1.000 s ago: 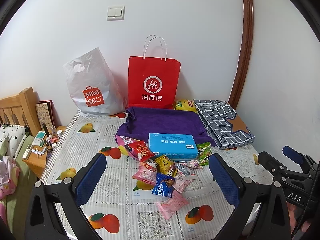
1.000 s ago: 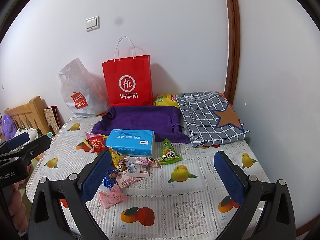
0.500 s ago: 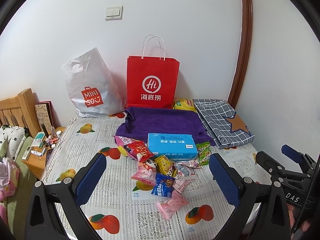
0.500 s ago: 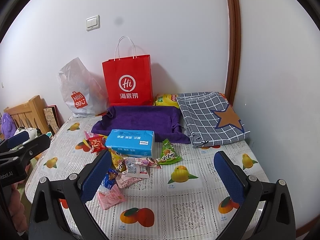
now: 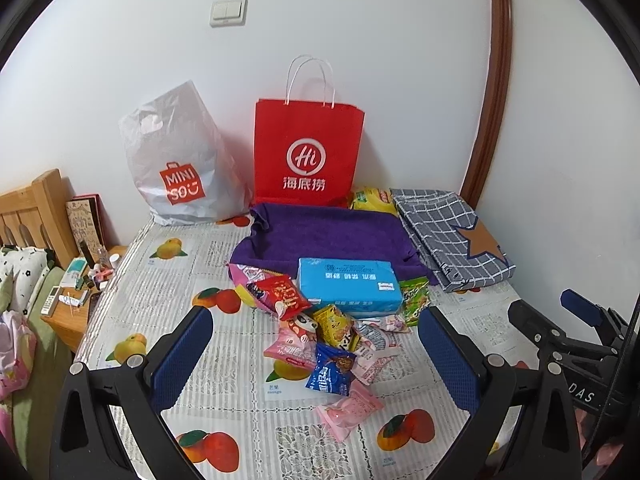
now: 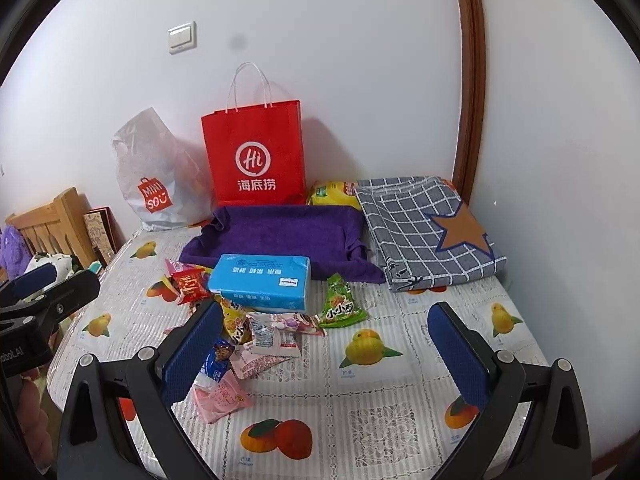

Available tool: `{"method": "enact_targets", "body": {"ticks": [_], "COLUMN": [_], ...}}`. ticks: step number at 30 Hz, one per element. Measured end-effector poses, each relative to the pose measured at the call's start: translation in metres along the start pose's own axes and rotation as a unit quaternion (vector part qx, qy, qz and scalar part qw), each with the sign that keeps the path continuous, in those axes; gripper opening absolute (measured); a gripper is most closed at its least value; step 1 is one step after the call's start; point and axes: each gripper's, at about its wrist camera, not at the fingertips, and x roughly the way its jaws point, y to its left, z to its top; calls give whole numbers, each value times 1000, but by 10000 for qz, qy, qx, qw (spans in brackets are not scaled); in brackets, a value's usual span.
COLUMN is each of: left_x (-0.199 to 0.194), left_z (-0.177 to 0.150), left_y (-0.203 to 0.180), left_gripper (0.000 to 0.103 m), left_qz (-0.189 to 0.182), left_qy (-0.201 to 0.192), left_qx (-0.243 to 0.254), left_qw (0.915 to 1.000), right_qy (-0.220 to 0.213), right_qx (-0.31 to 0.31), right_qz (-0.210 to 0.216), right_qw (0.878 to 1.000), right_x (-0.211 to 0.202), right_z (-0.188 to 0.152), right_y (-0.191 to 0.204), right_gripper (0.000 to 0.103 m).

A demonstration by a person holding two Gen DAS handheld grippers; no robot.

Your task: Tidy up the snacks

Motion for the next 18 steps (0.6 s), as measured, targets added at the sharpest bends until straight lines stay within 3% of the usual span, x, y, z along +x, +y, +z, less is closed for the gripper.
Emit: {"method": "enact_targets", "body": {"ticks": [10, 14, 18], "left_x": [46, 66, 95], "left_z": [-9, -16, -25], "left_y": [12, 16, 25], "left_gripper": [100, 100, 100], "left_qz": [-11, 127, 219], "left_qy": [435, 582, 902], "left_qx": [-31, 23, -76], "left_qw": [9990, 9982, 9957], "right_qy": [227, 343, 732], "right_qx": [-156, -97, -115], "right_qz": [-302, -172, -66], "right_qw": [9992, 9992, 9972], "right_x": [44, 64, 91], "right_z": [-13, -21, -34], "right_y": [-1, -5, -5], "right_gripper": [102, 101, 97]}}
